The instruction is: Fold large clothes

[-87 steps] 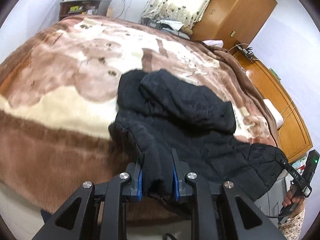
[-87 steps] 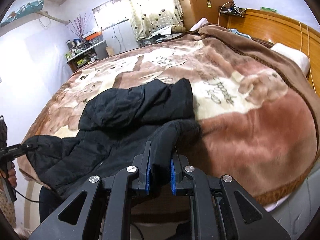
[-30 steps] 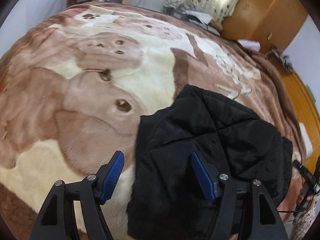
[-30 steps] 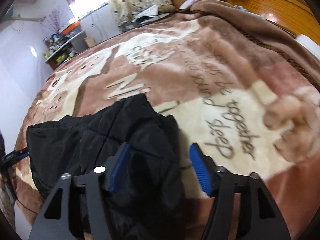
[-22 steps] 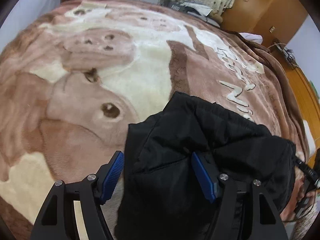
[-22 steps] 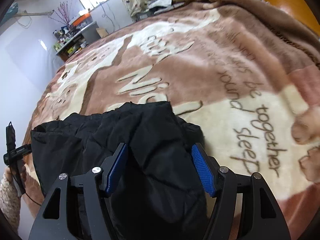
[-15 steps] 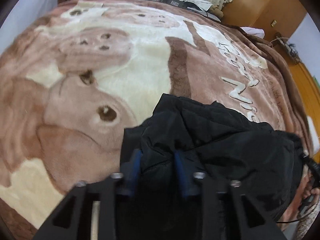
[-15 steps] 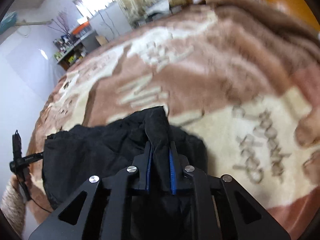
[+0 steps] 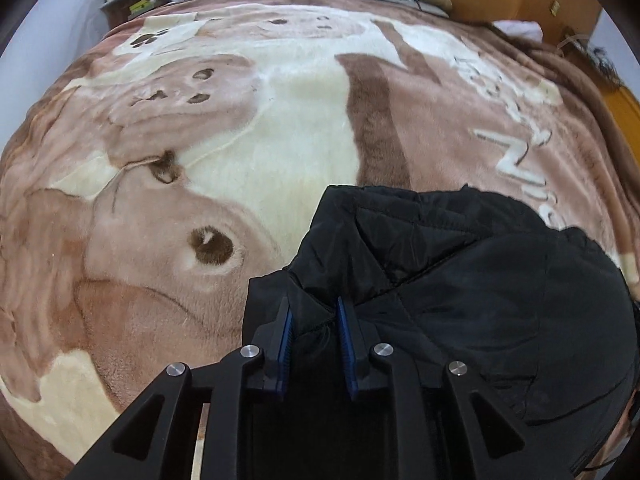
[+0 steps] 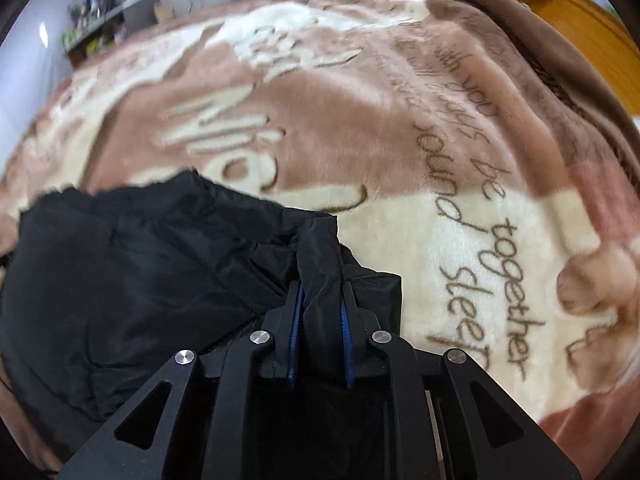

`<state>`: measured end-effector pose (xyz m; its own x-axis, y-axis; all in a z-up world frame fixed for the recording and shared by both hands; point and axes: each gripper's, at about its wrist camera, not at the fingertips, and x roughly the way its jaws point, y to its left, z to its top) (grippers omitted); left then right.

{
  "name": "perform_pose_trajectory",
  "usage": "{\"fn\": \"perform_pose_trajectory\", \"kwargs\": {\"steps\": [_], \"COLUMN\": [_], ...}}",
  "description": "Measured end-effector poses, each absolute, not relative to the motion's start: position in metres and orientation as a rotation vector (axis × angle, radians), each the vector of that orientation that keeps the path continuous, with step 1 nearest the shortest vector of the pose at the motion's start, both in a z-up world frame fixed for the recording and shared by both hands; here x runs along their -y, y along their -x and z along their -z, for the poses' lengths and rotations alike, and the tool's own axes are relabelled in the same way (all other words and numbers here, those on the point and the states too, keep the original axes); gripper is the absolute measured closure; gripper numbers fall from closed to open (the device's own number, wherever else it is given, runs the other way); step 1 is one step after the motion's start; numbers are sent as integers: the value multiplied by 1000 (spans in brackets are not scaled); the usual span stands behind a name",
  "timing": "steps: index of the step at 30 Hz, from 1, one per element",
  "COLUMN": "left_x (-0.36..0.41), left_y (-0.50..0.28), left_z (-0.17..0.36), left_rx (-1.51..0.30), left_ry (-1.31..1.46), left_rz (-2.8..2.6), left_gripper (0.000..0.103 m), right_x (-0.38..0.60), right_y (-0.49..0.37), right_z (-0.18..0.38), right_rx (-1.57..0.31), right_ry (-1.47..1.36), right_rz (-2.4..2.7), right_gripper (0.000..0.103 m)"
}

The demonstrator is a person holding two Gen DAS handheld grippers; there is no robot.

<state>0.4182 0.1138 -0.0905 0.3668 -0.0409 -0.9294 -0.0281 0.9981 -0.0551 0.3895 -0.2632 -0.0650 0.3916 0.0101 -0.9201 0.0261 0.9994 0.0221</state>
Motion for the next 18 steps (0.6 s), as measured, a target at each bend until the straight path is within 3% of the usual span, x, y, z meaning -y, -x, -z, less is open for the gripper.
{"fn": "perform_pose_trajectory", "kwargs": {"steps": [3, 7, 10, 13, 16, 18], "left_x": [-118, -129, -139, -143, -124, -96], "left_y": [-420, -411, -395, -367, -335, -317], "left_z": [91, 74, 47, 14, -12, -18], "left_rx": [-1210, -1188, -1137, -1046, -973, -940], "left_ry": [107, 184, 201, 225, 195, 151], "left_rz": [-5, -11, -34, -27, 8, 74], "left_gripper": [77, 70, 49, 47, 26, 23], "right_x": [264, 269, 272, 265, 245, 224], "right_y": [-393, -384, -359, -338, -311, -298], "right_z": [70, 46, 3, -35, -68, -73], "right_rx": [-1221, -1155, -1003, -892, -801, -781], "right_ry": [-24, -68, -120, -106, -112, -108], "right_rz": [-1, 81, 99, 115, 18, -40], "right_gripper": [79, 69, 66, 60, 57, 51]}}
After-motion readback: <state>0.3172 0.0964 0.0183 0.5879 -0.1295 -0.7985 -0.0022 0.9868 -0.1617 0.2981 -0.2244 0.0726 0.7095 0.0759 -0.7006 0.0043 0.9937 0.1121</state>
